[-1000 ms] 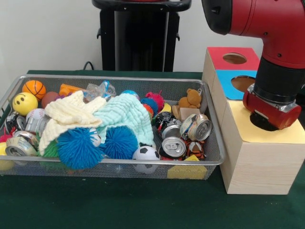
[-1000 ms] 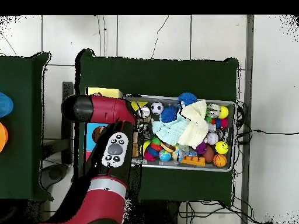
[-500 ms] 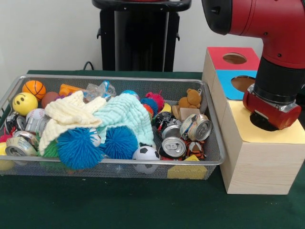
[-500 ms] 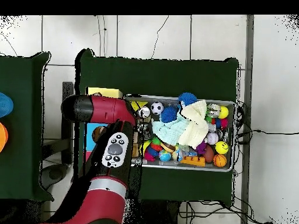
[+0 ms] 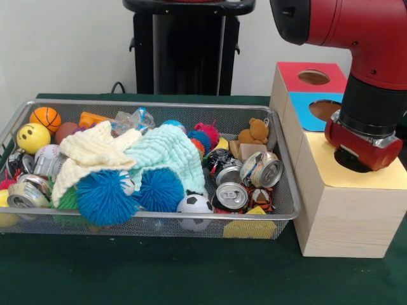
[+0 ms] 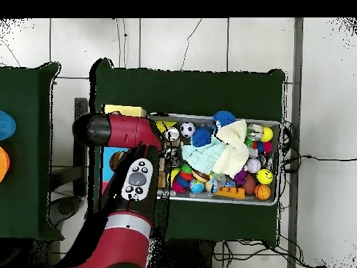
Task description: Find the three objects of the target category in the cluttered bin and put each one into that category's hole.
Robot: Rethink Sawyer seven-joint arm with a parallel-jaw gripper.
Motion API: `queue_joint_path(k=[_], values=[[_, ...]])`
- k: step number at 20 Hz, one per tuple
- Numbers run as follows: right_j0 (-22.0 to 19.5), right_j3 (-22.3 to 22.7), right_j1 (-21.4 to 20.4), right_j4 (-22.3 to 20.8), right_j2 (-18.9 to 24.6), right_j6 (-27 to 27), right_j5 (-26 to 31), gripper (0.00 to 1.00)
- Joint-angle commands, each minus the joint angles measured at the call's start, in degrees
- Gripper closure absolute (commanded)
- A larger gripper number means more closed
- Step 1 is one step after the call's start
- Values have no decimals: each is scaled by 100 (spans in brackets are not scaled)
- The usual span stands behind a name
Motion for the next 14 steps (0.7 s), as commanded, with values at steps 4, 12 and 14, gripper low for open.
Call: queue_joint_path(k=[4, 12, 14], values=[[-93, 120, -676, 47, -2, 750, 1069, 100], [-135, 100, -878, 0, -31, 648, 1111, 100], [-154, 188, -919, 31, 17, 651, 977, 100]])
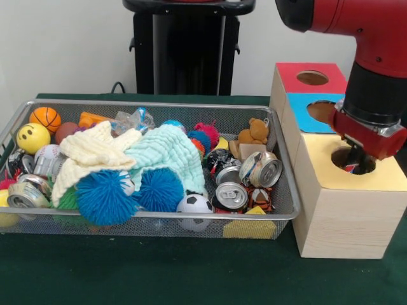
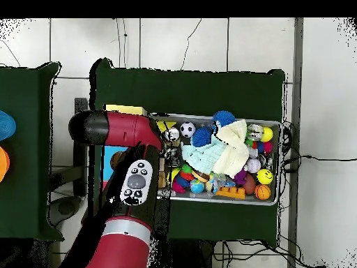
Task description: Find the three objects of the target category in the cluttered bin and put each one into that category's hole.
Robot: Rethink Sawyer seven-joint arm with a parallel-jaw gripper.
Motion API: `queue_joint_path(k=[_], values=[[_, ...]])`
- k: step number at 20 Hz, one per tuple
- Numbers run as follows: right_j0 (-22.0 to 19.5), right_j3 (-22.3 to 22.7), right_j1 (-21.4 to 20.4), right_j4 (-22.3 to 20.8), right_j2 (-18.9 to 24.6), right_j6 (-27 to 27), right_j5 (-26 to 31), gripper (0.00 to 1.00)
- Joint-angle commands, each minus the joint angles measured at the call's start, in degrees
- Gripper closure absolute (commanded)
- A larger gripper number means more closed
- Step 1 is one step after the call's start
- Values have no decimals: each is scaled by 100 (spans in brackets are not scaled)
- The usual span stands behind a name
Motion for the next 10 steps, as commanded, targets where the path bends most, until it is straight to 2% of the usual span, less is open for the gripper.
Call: queue_joint_path(k=[1, 5, 8, 10], values=[[-155, 189, -714, 39, 39, 650, 643, 100], [-209, 151, -673, -30, 57, 574, 608, 100], [-295, 165, -481, -53, 171, 523, 196, 100], [-296, 116, -479, -55, 163, 535, 231, 100]])
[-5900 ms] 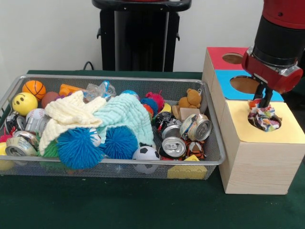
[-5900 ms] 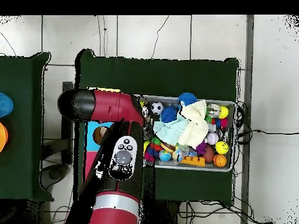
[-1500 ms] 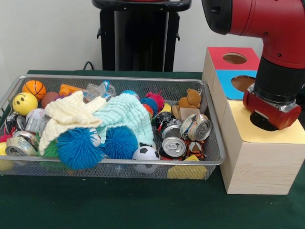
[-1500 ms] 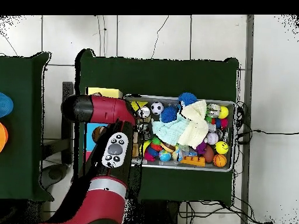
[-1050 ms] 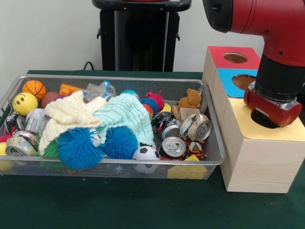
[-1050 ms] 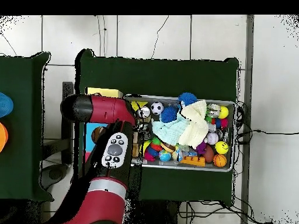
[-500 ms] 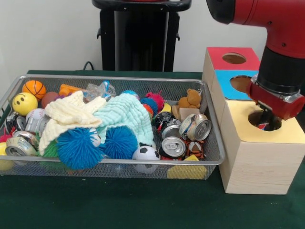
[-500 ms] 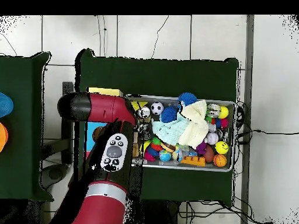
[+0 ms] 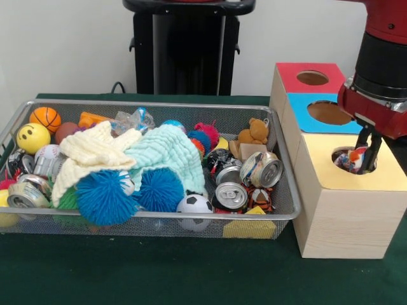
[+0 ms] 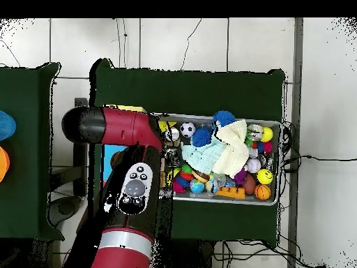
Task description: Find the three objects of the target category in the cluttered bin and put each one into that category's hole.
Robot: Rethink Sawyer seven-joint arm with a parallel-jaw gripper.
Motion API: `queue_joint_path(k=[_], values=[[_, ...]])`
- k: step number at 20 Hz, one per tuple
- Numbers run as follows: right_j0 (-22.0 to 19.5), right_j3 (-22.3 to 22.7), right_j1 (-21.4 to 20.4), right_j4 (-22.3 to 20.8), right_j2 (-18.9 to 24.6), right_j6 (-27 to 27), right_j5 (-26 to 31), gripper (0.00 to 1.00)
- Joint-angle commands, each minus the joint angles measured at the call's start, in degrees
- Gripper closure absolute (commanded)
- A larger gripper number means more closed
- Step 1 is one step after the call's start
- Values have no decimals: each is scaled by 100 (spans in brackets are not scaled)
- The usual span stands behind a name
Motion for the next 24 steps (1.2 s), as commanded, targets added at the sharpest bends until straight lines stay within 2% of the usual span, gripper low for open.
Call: queue_joint_path(k=[1, 4, 12, 13, 15, 16, 18, 24], values=[[-259, 57, -155, -27, 160, 548, 143, 100], [-243, 96, -224, -29, 158, 559, 176, 100], [-295, -14, -39, -86, 221, 482, -9, 100], [-298, -17, -36, -101, 222, 462, -29, 0], [-274, -73, 8, -138, 169, 491, 3, 0], [-224, -183, 27, -193, 43, 547, 259, 0], [-187, -219, 48, -249, -44, 560, 243, 0], [-273, -309, 196, -249, 59, 388, 75, 0]])
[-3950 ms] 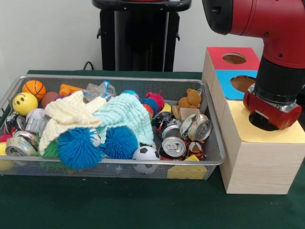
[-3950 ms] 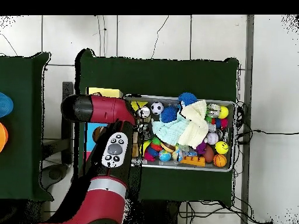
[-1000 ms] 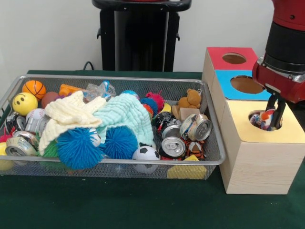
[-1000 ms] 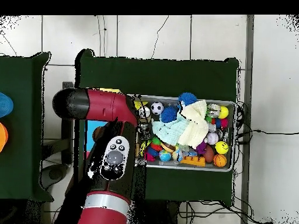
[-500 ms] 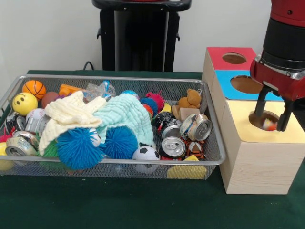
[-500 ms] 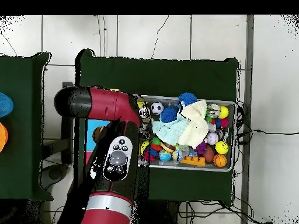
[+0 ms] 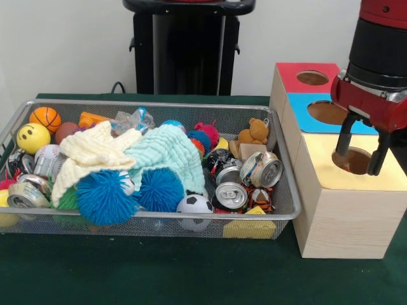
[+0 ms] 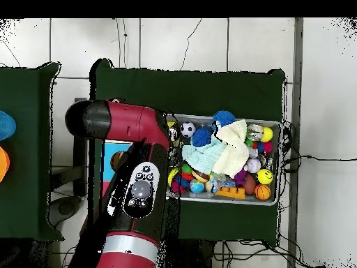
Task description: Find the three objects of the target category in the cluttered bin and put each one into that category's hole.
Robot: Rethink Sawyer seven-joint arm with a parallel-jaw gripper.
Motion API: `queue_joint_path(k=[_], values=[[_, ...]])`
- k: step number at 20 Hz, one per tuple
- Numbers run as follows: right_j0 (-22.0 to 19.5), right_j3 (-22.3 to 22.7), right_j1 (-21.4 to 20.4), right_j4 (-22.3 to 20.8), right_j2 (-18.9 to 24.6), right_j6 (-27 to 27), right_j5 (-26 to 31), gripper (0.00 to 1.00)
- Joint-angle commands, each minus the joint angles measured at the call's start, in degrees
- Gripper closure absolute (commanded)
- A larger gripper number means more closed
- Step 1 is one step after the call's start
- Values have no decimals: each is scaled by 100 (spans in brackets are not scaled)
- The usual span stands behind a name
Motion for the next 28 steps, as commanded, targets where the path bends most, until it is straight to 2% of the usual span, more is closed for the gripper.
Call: queue_joint_path(k=[1, 9, 16, 20, 24, 28], values=[[-192, -165, 302, -212, 210, 374, 81, 0], [-194, -244, 277, -202, 232, 382, 181, 0], [-114, -358, 65, -274, 51, 407, 616, 0], [-14, -528, 51, -386, -168, 455, 621, 0], [-139, -590, -52, -409, -168, 254, 798, 0], [-303, -551, -76, -442, -70, 80, 711, 0]])
